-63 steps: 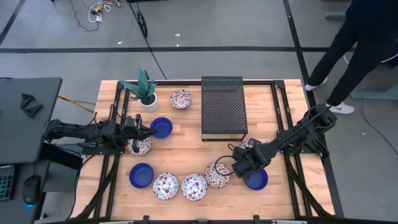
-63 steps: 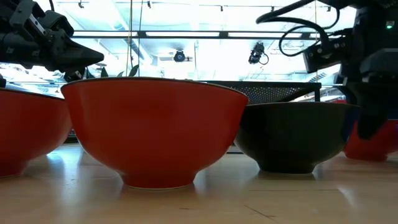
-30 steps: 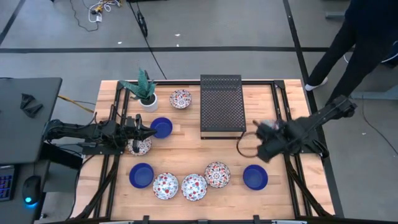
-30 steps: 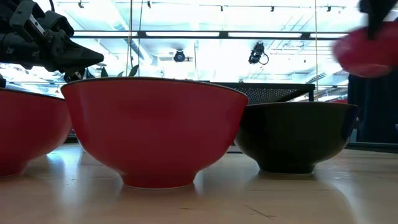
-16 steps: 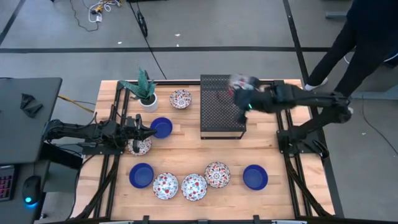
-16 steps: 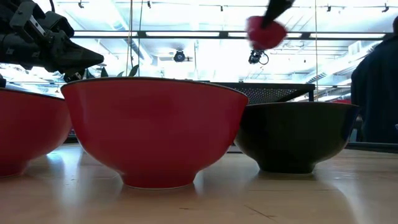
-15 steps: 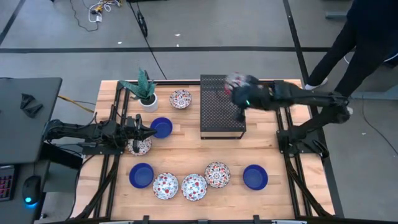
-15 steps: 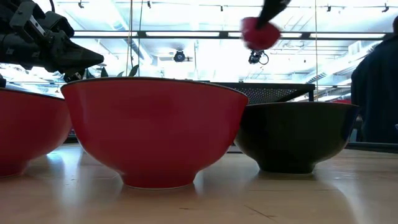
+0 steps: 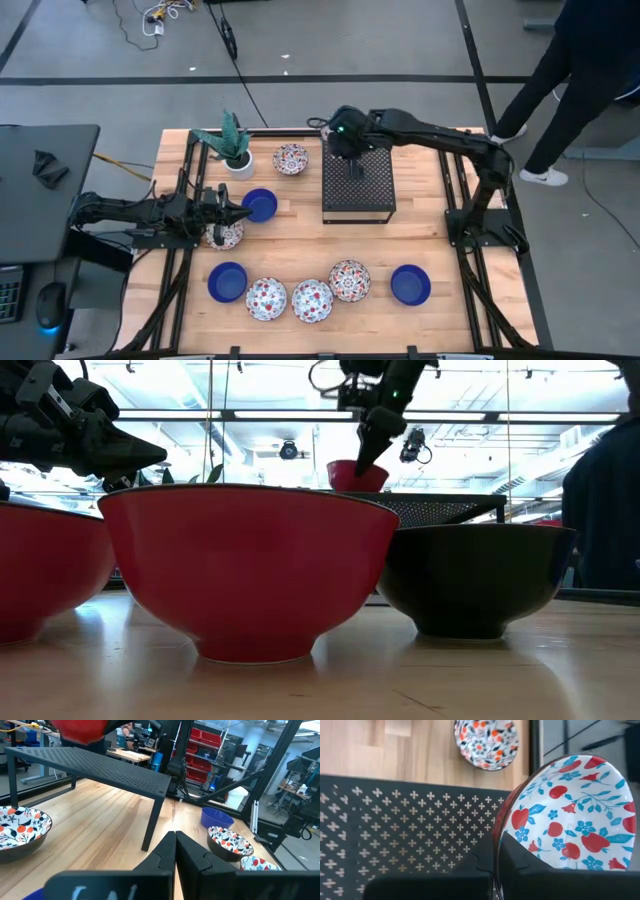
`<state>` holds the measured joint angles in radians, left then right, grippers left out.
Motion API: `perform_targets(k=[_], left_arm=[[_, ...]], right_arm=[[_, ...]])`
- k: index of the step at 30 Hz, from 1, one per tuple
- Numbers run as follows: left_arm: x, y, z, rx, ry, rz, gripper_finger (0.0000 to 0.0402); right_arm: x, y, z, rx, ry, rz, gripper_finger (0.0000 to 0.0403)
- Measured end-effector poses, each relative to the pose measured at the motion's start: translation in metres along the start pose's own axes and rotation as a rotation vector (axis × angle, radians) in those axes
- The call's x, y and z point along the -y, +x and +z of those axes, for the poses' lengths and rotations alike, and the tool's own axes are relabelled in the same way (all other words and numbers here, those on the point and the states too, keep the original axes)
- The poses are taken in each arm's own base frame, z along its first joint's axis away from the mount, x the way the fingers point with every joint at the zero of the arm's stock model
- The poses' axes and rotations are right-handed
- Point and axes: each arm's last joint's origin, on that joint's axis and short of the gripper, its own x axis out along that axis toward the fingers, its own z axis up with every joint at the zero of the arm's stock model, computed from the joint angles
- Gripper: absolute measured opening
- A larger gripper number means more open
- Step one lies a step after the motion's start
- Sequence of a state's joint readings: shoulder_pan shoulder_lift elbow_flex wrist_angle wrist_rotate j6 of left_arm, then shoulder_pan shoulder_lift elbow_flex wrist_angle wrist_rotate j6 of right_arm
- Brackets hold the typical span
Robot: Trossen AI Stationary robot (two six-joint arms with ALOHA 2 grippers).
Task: Pick & Place Mini bowls
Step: Put the right red white bowl on the shelf
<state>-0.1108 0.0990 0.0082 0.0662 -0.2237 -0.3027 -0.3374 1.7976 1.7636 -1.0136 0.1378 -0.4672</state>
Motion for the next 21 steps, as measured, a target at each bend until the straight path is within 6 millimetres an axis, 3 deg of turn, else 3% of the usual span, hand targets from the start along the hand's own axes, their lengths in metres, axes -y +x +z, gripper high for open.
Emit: perform_targets(k=[7, 21], left_arm=[[0.0, 0.0, 0.0, -0.001, 0.0, 0.0, 0.0012], [0.0, 0.0, 0.0, -0.002, 0.001, 0.0, 0.0012]], right_arm=[[0.014, 0.006, -0.008, -0.012, 0.024, 0.03, 0.0005], [0.015, 0.028, -0.008, -0.088, -0.018, -0.009, 0.0006]])
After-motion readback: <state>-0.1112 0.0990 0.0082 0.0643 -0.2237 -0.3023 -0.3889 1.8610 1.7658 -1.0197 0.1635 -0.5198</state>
